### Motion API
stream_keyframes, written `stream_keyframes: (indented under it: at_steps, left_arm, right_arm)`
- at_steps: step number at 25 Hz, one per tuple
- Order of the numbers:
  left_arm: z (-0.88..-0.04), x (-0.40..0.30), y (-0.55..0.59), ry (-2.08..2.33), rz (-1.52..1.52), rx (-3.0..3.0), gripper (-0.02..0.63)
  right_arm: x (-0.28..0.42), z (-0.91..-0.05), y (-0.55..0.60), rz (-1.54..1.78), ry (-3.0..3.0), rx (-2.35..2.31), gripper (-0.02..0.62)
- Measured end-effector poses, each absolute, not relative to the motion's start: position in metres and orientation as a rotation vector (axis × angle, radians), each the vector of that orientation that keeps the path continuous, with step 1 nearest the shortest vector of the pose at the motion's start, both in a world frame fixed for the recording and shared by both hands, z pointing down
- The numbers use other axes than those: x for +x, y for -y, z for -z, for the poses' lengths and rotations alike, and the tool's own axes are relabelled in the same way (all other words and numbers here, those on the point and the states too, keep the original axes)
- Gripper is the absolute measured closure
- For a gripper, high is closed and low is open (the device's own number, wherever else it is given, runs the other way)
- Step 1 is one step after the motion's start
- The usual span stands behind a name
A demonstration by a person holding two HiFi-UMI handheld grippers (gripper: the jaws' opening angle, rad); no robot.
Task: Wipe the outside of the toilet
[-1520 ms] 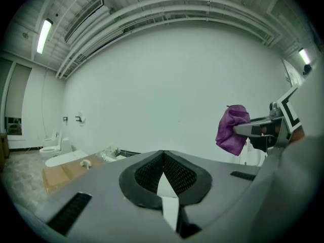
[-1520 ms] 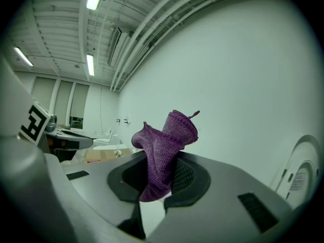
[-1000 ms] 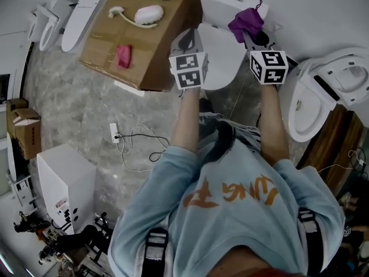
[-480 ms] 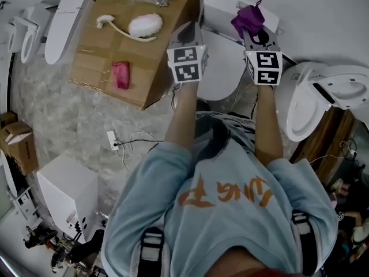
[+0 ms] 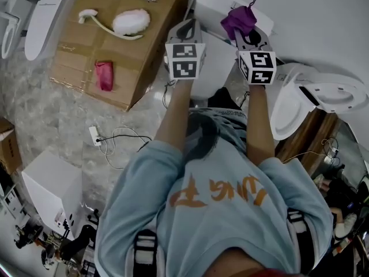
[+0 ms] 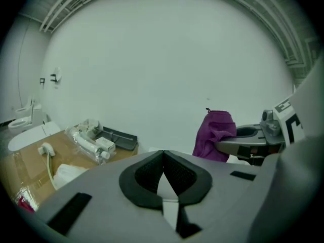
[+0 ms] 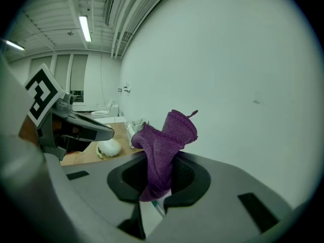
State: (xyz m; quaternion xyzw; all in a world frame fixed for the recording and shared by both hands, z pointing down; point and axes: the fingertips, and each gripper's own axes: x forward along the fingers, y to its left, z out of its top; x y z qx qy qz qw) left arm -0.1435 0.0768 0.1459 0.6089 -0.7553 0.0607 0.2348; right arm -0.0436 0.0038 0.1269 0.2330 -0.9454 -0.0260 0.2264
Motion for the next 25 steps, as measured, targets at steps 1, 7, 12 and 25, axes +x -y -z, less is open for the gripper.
stream_keyframes:
  at_steps: [1,7,12,25]
  left_arm:
    - [-0.147,-0.144,-0.074,2.078,-0.177,1.665,0.580]
    - [-0.167,-0.162,-0.050,2.114,-0.251,1.539,0.580]
    - [-0.170,-0.155,-0.012,2.122,-0.292,1.514,0.581]
    - [-0.205,-0.145,0.072,2.117,-0.322,1.375,0.581]
  right_arm:
    - [-0.048,-0.130,-0.001,0.065,2.614,0.615,0.511]
    - [-0.080,-0.148,0.033,0.045,2.660,0.455,0.511]
    - [-0.084,-0.153,0.087,0.070,2.669,0.380,0.511]
    - [-0.125,-0.206,0.162,0.210,2.616,-0.055,0.511]
